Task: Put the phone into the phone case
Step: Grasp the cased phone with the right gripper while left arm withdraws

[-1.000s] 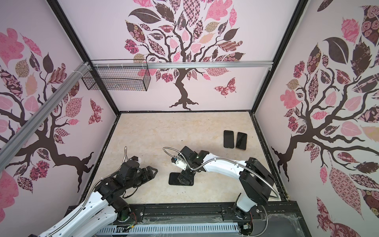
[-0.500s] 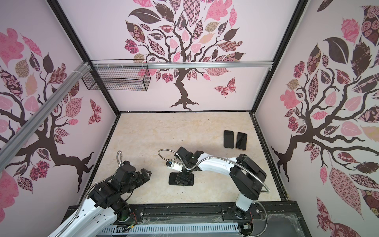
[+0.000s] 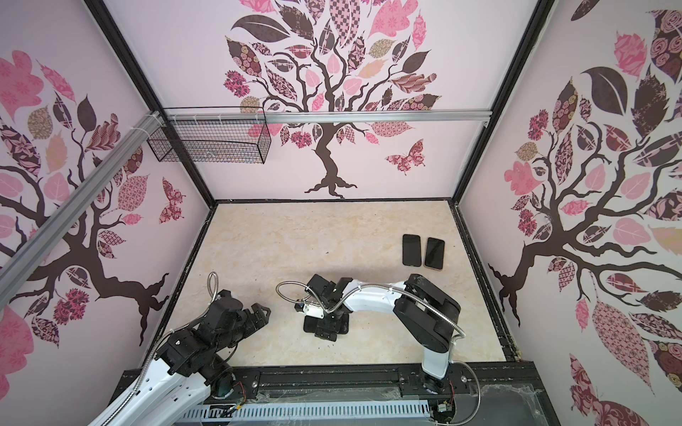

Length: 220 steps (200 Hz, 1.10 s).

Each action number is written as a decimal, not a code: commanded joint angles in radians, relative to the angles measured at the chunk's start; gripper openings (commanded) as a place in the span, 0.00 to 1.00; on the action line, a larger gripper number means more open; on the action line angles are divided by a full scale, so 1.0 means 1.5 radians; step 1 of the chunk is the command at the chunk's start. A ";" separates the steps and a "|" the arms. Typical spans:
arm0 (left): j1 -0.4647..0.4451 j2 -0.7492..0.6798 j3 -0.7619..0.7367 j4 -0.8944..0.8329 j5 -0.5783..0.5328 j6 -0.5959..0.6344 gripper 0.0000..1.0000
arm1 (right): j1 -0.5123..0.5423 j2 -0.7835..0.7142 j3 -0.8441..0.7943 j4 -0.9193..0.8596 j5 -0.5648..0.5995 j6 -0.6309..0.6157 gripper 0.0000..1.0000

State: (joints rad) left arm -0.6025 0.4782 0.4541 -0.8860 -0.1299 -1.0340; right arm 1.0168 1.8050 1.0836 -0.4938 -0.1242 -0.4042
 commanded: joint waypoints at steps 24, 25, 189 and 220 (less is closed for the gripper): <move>0.002 -0.012 0.006 -0.005 -0.012 -0.004 0.97 | 0.008 0.057 0.022 -0.032 0.070 0.007 0.99; 0.002 -0.012 0.007 -0.005 -0.012 -0.004 0.97 | 0.007 0.057 0.022 -0.033 0.071 0.007 0.98; 0.002 -0.025 0.011 0.007 -0.009 0.004 0.93 | -0.026 0.041 -0.009 0.006 0.051 0.266 0.33; 0.003 -0.034 0.006 0.025 0.012 0.012 0.91 | -0.062 -0.020 -0.025 0.027 0.046 0.326 0.24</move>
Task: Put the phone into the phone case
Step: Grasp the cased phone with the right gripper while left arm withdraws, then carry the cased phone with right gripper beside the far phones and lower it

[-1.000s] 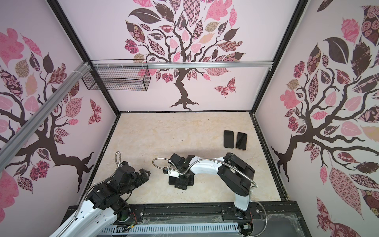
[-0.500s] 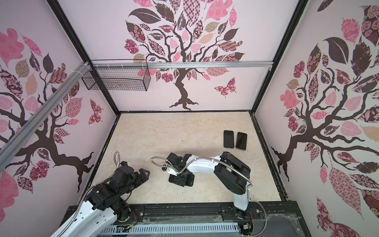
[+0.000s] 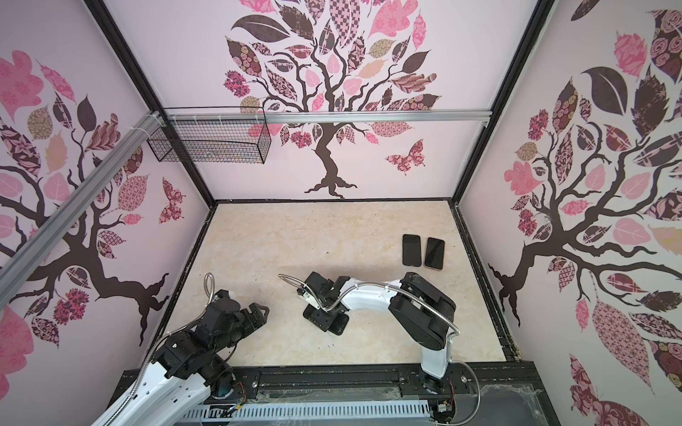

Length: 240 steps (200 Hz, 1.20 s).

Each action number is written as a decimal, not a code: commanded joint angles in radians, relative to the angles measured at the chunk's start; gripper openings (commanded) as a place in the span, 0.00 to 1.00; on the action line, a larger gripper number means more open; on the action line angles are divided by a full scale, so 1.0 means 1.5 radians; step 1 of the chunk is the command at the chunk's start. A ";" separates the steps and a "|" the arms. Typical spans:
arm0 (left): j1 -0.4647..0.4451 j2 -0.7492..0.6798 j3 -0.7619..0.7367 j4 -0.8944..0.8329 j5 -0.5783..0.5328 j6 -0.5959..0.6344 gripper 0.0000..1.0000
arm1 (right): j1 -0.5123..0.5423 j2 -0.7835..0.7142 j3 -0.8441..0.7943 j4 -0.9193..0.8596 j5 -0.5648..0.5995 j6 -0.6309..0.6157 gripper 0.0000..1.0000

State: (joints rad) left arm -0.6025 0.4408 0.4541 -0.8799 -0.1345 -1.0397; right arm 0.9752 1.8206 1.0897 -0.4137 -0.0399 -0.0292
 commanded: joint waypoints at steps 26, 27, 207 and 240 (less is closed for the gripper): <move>0.003 -0.010 0.007 0.034 0.028 0.028 0.90 | -0.072 -0.081 -0.032 -0.024 -0.009 0.119 0.21; 0.003 -0.009 0.006 0.035 0.029 0.028 0.90 | -0.073 -0.083 -0.032 -0.024 -0.008 0.121 0.21; 0.003 0.095 0.112 0.054 0.198 0.167 0.89 | -0.422 0.002 0.175 -0.019 0.072 0.188 0.13; 0.003 0.104 0.137 0.030 0.203 0.193 0.89 | -0.461 0.059 0.220 -0.009 0.082 0.196 0.13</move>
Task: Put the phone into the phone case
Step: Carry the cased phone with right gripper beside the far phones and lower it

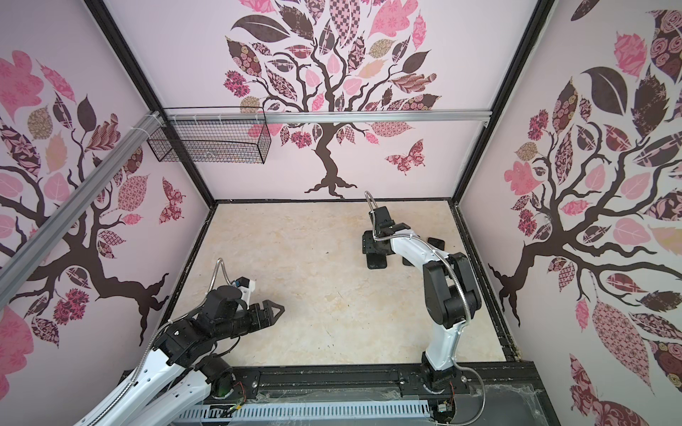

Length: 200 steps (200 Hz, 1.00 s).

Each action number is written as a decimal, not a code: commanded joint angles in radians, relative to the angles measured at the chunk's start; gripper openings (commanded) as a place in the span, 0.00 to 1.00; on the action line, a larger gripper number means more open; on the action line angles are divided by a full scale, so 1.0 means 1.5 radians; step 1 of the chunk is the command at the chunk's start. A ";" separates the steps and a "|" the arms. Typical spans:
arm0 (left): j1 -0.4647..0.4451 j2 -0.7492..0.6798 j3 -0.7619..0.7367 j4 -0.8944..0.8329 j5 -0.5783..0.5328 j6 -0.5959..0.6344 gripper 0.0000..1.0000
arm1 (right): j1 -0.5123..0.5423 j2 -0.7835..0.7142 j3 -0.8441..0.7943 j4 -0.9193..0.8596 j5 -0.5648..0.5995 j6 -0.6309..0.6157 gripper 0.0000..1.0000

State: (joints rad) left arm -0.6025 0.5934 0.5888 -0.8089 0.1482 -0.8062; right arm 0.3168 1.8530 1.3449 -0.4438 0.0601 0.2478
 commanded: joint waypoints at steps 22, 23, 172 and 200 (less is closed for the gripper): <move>0.002 0.004 0.063 -0.026 0.026 0.042 0.89 | -0.043 0.073 0.080 0.016 0.016 0.017 0.13; 0.002 0.003 0.063 -0.027 0.026 0.042 0.89 | -0.045 0.074 0.081 0.016 0.016 0.018 0.13; 0.003 -0.023 0.114 -0.083 0.033 0.057 0.90 | -0.097 0.225 0.178 -0.005 0.029 0.006 0.16; 0.002 -0.017 0.110 -0.078 0.031 0.055 0.90 | -0.101 0.224 0.165 -0.003 0.035 0.006 0.17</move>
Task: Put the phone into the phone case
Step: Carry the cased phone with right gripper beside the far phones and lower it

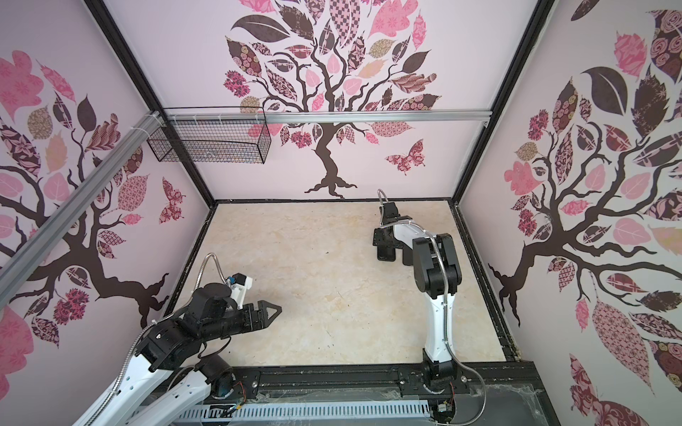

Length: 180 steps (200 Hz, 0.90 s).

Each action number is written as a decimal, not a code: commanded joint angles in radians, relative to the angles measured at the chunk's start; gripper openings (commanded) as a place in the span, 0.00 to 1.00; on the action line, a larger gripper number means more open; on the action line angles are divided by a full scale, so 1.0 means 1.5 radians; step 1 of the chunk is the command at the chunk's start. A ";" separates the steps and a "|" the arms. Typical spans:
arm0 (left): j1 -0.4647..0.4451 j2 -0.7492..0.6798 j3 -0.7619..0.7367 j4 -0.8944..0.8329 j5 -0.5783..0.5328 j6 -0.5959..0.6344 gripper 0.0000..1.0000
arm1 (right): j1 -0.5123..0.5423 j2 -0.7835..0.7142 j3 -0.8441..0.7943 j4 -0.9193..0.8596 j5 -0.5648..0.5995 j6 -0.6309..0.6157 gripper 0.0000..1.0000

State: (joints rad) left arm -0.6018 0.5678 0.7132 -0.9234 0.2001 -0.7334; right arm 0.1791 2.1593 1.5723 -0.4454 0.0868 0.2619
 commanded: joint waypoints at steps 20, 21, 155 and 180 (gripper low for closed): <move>0.002 0.010 0.028 -0.003 -0.009 0.000 0.90 | -0.011 0.020 0.005 0.000 0.018 -0.004 0.19; 0.002 0.011 0.029 -0.004 -0.009 0.000 0.90 | -0.011 0.020 0.005 0.000 0.018 -0.004 0.19; 0.002 0.001 -0.016 0.014 -0.115 -0.083 0.93 | -0.014 -0.028 -0.019 0.000 -0.018 -0.017 0.87; 0.002 -0.002 -0.017 0.003 -0.196 -0.107 0.94 | -0.014 -0.056 -0.028 -0.001 -0.019 -0.029 1.00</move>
State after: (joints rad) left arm -0.6018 0.5762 0.7105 -0.9222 0.0368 -0.8440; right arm 0.1669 2.1529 1.5517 -0.4210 0.0742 0.2375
